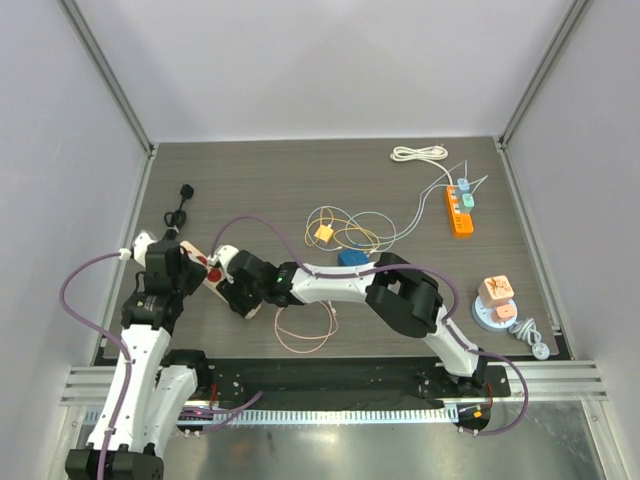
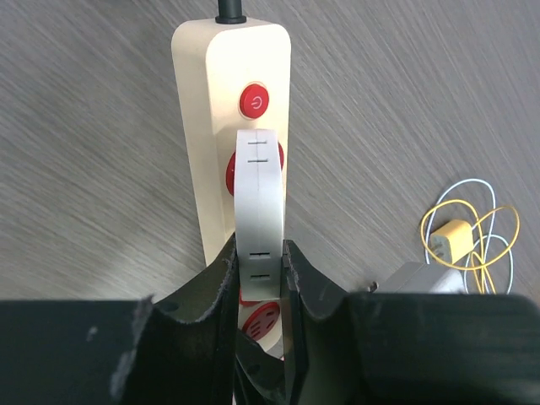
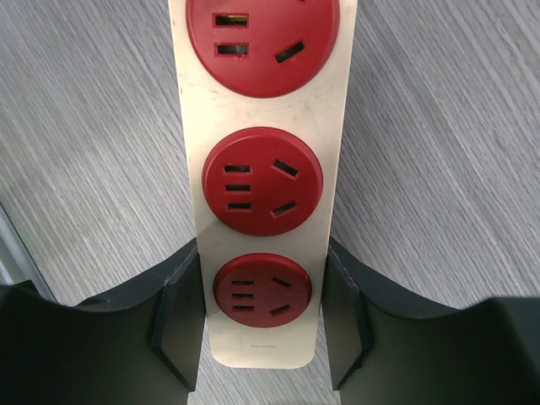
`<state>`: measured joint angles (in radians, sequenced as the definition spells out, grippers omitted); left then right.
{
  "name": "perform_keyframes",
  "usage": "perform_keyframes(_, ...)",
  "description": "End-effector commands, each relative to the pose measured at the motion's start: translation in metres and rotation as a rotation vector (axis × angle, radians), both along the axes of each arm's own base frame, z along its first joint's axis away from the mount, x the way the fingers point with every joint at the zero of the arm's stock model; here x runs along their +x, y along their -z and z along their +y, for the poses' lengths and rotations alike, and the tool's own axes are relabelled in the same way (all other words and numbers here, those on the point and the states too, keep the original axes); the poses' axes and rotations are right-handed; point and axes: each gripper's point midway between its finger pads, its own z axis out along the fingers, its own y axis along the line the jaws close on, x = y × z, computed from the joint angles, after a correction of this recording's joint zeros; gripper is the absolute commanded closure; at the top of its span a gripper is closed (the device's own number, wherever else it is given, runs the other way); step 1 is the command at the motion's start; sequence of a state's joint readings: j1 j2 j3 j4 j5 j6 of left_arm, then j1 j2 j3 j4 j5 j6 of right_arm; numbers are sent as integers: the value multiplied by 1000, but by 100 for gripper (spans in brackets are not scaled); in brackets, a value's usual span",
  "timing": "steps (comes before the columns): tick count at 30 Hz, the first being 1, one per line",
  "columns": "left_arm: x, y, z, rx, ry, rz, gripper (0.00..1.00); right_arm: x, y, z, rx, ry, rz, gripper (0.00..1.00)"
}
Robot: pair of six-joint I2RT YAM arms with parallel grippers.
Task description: Pull the plug off the socket
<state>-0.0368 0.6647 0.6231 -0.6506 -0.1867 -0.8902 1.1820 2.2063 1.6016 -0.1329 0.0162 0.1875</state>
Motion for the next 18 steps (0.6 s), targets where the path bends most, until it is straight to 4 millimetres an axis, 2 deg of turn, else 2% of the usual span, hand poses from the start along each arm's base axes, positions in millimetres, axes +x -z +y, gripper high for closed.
perform_keyframes(1, -16, -15, -20, -73, 59, 36, 100, 17, 80, -63, -305, 142, -2, 99)
perform_keyframes(5, -18, -19, -29, -137, 67, 55, 100, 29, 82, -79, -407, 178, -64, 99)
perform_keyframes(6, -22, -16, -28, -130, 60, 86, 100, 32, 79, -78, -415, 182, -79, 99)
perform_keyframes(10, -25, -23, -14, -37, 52, 70, 100, 32, 80, -83, -439, 169, -83, 99)
perform_keyframes(13, -19, -51, -20, -25, 125, -92, 100, 22, 81, -81, -409, 125, 2, 99)
perform_keyframes(15, -15, -68, -24, -31, 144, -181, 100, 19, 75, -82, -388, 116, 20, 99)
perform_keyframes(16, -16, -73, -26, -38, 156, -198, 100, 20, 73, -84, -389, 119, 14, 99)
perform_keyframes(18, -15, -67, -28, -51, 162, -165, 100, 19, 64, -85, -378, 109, 7, 99)
